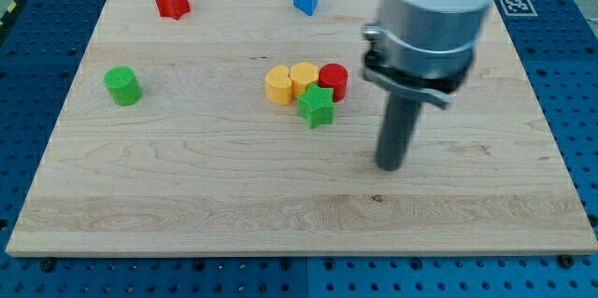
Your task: Push the green star into the heart
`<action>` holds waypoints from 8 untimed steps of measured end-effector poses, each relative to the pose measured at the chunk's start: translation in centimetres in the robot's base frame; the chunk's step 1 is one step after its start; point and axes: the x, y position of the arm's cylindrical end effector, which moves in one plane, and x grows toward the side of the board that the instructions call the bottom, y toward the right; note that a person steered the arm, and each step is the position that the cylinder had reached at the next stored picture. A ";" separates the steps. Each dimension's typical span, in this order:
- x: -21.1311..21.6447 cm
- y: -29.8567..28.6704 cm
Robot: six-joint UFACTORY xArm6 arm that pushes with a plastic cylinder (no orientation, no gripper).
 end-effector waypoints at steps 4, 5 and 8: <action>-5.5 -5.5; -5.5 -5.6; -6.3 -5.6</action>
